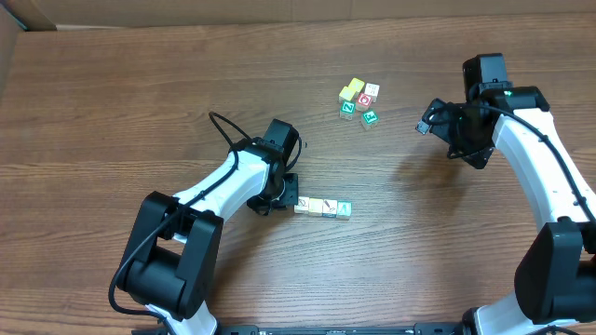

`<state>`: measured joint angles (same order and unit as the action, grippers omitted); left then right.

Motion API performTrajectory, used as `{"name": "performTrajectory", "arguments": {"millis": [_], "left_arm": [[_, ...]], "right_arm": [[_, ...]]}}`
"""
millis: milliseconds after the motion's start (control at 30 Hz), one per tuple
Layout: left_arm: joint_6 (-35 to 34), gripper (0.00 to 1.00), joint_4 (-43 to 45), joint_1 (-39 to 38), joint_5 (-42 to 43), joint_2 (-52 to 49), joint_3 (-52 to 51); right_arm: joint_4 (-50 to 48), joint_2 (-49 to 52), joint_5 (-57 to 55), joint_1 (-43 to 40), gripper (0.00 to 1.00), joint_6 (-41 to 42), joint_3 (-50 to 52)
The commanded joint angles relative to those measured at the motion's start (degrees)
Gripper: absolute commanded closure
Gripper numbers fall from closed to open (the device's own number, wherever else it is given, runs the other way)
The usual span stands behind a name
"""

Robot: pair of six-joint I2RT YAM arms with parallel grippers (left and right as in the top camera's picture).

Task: Flip 3 blocks
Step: 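Move the right gripper from rest toward the right end of the row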

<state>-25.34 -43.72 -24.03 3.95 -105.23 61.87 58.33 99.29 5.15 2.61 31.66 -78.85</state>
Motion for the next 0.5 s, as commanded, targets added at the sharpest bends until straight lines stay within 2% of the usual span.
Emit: {"name": "performTrajectory", "arguments": {"millis": [0, 67, 133, 167, 200, 233, 467], "left_arm": [[0.5, 0.96, -2.1, -0.2, -1.2, 1.2, 1.6], [0.5, 0.96, -5.0, 0.1, -2.7, 2.0, 2.8], [0.5, 0.96, -7.3, 0.4, -4.9, 4.0, 3.7], [0.5, 0.96, -8.5, 0.7, -6.0, 5.8, 4.2], [0.5, 0.96, -9.5, 0.9, -6.5, 7.6, 4.7], [0.5, 0.96, -10.2, 1.2, -6.8, 9.3, 5.1], [-2.3, 0.96, -12.9, 2.9, -6.2, 24.9, 6.4]], "right_arm": [[0.3, -0.5, 6.0, -0.2, 0.00, -2.3, -0.7], [0.9, -0.7, 8.3, -0.4, 0.24, -5.4, -0.7], [2.1, -0.7, 8.2, -0.4, 0.52, -5.6, -0.7], [2.9, -0.7, 7.7, -0.4, 0.74, -6.0, -0.7], [3.6, -0.7, 7.7, -0.4, 0.90, -6.5, -0.7], [4.2, -0.7, 7.6, -0.4, 0.96, -6.4, -0.7], [8.5, -0.7, 7.7, 0.4, 0.96, -6.5, 0.2]]}}
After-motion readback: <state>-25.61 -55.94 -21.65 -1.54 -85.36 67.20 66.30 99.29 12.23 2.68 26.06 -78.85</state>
